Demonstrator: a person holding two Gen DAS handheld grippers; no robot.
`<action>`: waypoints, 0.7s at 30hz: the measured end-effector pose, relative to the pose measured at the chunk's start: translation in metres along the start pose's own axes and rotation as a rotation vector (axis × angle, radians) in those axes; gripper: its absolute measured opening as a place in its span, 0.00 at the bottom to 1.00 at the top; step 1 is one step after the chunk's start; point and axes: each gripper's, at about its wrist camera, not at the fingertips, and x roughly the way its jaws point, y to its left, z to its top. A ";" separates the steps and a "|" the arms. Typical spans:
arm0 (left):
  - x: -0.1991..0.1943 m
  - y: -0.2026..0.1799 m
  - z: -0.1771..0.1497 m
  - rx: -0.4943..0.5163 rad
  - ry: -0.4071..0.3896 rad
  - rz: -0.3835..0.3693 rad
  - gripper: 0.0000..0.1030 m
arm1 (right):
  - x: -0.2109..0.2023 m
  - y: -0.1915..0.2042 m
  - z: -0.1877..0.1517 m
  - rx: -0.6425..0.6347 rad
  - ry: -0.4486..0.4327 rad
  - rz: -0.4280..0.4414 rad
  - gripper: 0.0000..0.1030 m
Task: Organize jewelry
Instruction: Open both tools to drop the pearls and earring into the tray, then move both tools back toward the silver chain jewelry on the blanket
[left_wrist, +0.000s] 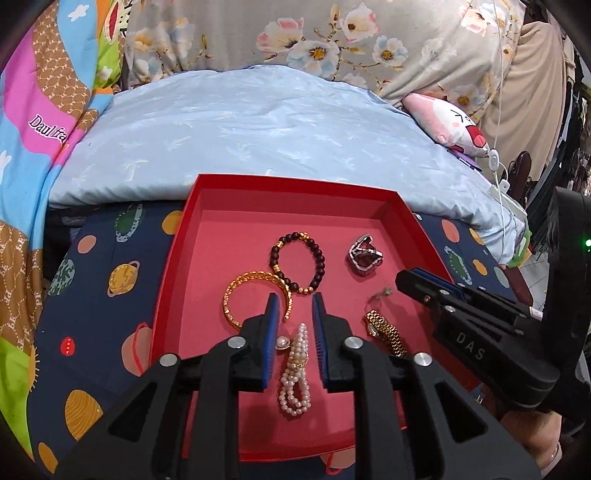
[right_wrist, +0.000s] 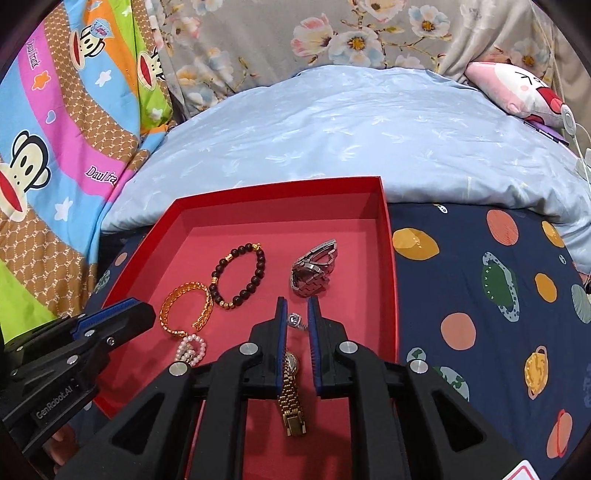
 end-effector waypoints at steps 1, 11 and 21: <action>-0.002 0.000 -0.001 -0.002 -0.003 0.007 0.30 | -0.001 -0.001 0.000 0.004 -0.005 -0.003 0.17; -0.042 -0.001 -0.014 0.011 -0.033 0.059 0.47 | -0.068 0.005 -0.019 -0.005 -0.086 -0.036 0.32; -0.087 -0.007 -0.059 0.014 0.007 0.095 0.48 | -0.131 0.010 -0.090 0.018 -0.059 -0.066 0.38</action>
